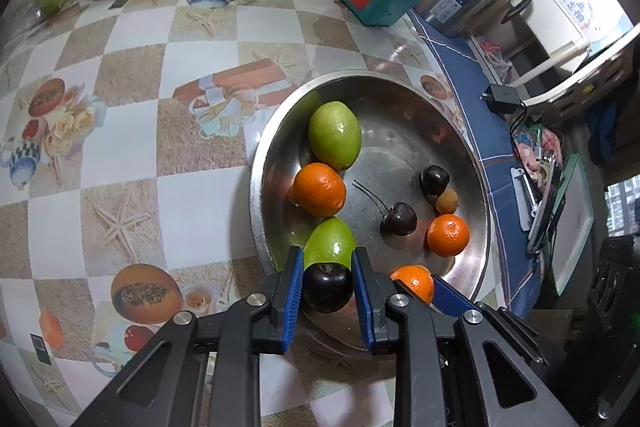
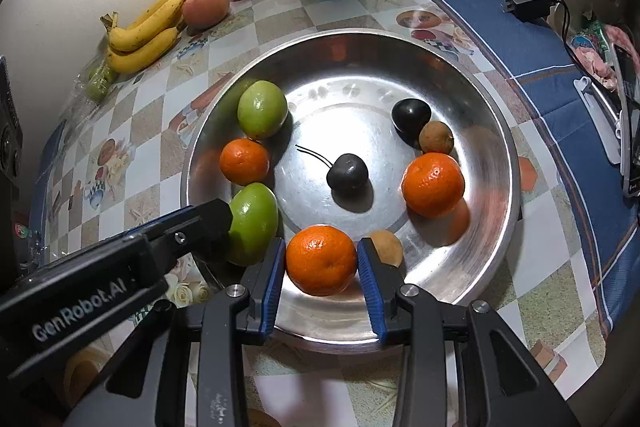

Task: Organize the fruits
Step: 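Carry the tangerine with the right tool while the left tool carries the black plum over the bowl, then open the right tool to drop the tangerine while the left tool releases the plum into the bowl, then lift both open tools up and away from the filled bowl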

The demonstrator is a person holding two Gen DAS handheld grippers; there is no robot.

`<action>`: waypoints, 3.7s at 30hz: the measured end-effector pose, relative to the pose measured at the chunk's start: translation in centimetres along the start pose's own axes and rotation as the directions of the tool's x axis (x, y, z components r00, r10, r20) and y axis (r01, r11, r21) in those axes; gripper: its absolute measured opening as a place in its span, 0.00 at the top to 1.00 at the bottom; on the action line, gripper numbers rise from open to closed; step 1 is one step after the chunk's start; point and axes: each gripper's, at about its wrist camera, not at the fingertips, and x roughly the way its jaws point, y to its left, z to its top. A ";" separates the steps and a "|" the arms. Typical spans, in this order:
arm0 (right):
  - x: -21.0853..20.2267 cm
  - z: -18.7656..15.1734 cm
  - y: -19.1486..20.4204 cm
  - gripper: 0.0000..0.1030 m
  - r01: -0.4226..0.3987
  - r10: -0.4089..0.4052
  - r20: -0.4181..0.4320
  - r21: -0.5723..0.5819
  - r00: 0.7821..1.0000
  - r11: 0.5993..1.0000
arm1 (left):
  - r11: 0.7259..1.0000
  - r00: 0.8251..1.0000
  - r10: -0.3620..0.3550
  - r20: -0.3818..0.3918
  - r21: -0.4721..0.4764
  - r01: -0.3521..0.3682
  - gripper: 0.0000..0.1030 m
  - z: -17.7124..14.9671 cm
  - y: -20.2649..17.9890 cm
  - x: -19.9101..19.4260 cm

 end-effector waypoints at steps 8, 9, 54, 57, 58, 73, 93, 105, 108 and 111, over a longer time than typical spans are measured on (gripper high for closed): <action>0.2 0.0 -0.2 0.63 0.002 -0.002 -0.009 0.005 1.000 1.000 | 0.999 1.000 -0.014 0.007 -0.030 0.014 0.74 0.1 0.9 -0.4; 0.3 0.0 -0.2 0.63 0.002 -0.002 -0.009 0.005 1.000 1.000 | 0.999 1.000 -0.012 0.013 -0.035 0.012 0.74 0.2 1.1 -0.6; 0.1 -0.2 1.1 0.35 0.013 -0.014 -0.011 -0.058 1.000 0.998 | 0.932 0.933 0.355 0.063 -0.095 -0.349 0.20 -0.4 4.4 -2.7; 0.1 -0.3 1.4 0.34 0.019 -0.019 -0.006 -0.075 1.000 0.997 | 0.890 0.891 0.452 0.043 -0.090 -0.447 0.17 -1.1 5.5 -2.3; 0.1 -0.4 1.5 0.29 0.021 -0.021 -0.005 -0.080 1.000 0.997 | 0.880 0.882 0.470 0.039 -0.088 -0.466 0.16 -1.3 5.8 -2.2; -1.2 -2.0 2.0 0.05 0.018 -0.010 0.073 -0.118 0.997 0.993 | 0.816 0.818 0.573 0.049 -0.125 -0.564 0.16 -4.0 7.6 -4.6; -3.5 -4.5 1.4 0.05 -0.003 0.012 0.075 -0.109 0.997 0.994 | 0.817 0.820 0.571 0.035 -0.121 -0.564 0.16 -10.1 7.0 -7.5; -3.7 -4.6 1.4 0.05 -0.007 0.016 0.079 -0.109 0.997 0.994 | 0.829 0.831 0.554 0.045 -0.122 -0.546 0.16 -10.7 6.8 -7.7; -3.6 -4.6 1.4 0.05 -0.008 0.016 0.075 -0.107 0.997 0.994 | 0.831 0.834 0.550 0.045 -0.124 -0.542 0.16 -10.6 6.9 -7.7; -3.5 -4.6 1.4 0.05 -0.008 0.016 0.072 -0.107 0.997 0.994 | 0.833 0.835 0.548 0.045 -0.126 -0.539 0.16 -10.6 6.9 -7.7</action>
